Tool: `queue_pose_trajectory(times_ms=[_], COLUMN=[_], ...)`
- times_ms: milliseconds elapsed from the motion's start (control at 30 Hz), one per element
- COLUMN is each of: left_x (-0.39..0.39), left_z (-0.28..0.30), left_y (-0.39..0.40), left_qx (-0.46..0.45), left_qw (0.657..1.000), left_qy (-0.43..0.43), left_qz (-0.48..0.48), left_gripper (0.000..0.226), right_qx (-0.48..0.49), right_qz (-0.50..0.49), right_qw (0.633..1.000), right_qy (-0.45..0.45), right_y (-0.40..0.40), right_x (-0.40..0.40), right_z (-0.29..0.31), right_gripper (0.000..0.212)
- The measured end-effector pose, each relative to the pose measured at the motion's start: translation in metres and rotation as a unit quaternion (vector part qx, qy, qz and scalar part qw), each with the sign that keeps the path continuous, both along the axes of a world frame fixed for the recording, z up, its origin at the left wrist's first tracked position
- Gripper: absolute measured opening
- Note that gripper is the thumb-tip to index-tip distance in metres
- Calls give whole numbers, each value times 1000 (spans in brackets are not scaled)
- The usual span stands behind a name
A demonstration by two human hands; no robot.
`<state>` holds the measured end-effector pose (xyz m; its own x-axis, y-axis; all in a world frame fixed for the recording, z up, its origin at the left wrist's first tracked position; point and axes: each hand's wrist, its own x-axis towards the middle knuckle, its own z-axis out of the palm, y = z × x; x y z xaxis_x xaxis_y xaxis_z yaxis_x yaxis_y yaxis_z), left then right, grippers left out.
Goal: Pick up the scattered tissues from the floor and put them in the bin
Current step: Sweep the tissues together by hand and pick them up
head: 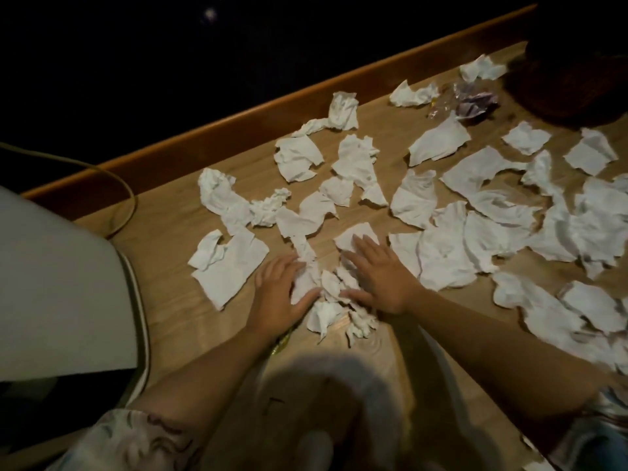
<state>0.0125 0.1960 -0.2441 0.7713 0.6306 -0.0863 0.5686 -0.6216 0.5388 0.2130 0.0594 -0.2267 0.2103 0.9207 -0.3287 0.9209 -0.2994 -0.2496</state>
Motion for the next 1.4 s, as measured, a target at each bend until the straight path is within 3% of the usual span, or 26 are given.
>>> queue_pose_trajectory(times_ms=[133, 233, 333, 467, 633, 767, 900, 967, 1033, 1133, 1300, 1400], left_x=[-33, -47, -46, -32, -26, -28, -20, -15, -7, 13, 34, 37], left_z=[-7, -17, -22, -26, -31, -30, -24, -20, -14, -1, 7, 5], left_y=[-9, -14, -14, -7, -3, -7, -10, -8, -7, -5, 5, 15], left_qx=[40, 50, 61, 36, 24, 6, -28, -70, -117, -100, -49, -30], left_qw=[997, 982, 976, 989, 986, 996, 999, 993, 977, 962, 966, 965], left_qy=[31, 109, 117, 77, 41, 13, -26, -72, -112, -157, -169, -193], left_qz=[-63, -144, -171, -123, -162, -88, 12, 61, 141, 199, 189, 176], left_gripper=[95, 111, 103, 104, 91, 71, 31, 40, 48, 41, 5, 25], right_qx=[-6, 7, 49, 68, 102, 137, 180, 187, 176, 197, 241, 217], right_qz=[10, 34, 64, 145, 197, 152, 103, 51, -25, -120, -162, -148], right_qw=[999, 998, 996, 987, 975, 977, 974, 976, 979, 966, 950, 963], right_qy=[-39, -50, -41, -18, 25, 62, 88, 102, 99, 117, 116, 68], right_y=[-7, -6, -4, -10, -33, -49, -56, -52, -42, -22, 11, 18], right_x=[-16, -21, -22, -37, -49, -46, -41, -37, -34, -27, -14, -11], right_z=[-19, -29, -30, -32, -47, -51, -52, -44, -32, -14, -10, -19], right_gripper=[111, 111, 95, 84, 65, 34, 22, 27, 45, 66, 64, 57])
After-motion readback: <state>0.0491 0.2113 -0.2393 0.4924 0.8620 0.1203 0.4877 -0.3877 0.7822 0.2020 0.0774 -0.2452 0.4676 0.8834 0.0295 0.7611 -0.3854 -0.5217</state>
